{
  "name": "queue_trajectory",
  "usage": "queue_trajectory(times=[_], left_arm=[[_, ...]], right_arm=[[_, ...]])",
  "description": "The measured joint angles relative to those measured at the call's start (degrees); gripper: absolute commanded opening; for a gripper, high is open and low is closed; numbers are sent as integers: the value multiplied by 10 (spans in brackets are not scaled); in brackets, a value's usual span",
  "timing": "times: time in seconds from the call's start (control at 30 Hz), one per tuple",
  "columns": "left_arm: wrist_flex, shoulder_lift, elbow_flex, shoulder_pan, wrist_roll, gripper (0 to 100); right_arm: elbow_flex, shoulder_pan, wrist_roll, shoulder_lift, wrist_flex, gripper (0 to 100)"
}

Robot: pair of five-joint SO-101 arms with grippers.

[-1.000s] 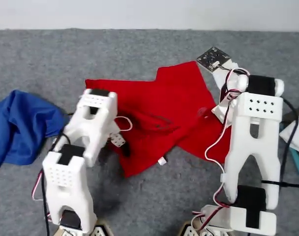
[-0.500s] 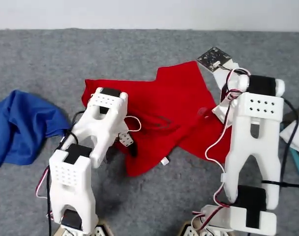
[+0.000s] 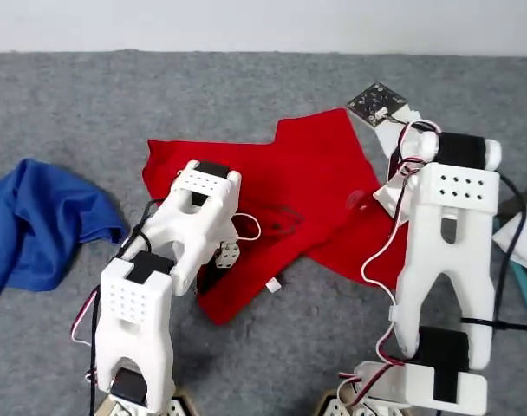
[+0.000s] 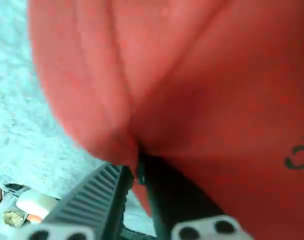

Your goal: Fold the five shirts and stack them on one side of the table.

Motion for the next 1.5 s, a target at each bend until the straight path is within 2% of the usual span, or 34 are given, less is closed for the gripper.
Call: queue_trajectory(times=[0.2,0.33,0.47,0.67,0.87,1.17,1.4,1.5], left_arm=[[2,7,-7,0,0,12],[2,-4,-17,-25,0,12],[3,-48,-19,-64,0,12],[3,-113,-19,-83,0,12],[3,-147,-91,-126,0,12],[4,-54,-282,-197,4,12],[4,69,-449,-211,56,13],[4,128,-532,-211,59,15]], right_arm=[[0,0,0,0,7,8],[0,0,0,0,18,8],[0,-9,0,0,10,8],[0,-42,0,0,-20,8],[-16,-52,-47,51,-47,8],[-215,-73,-56,208,-55,8],[-427,-73,-56,389,-51,13],[-524,-73,-56,468,-51,95]])
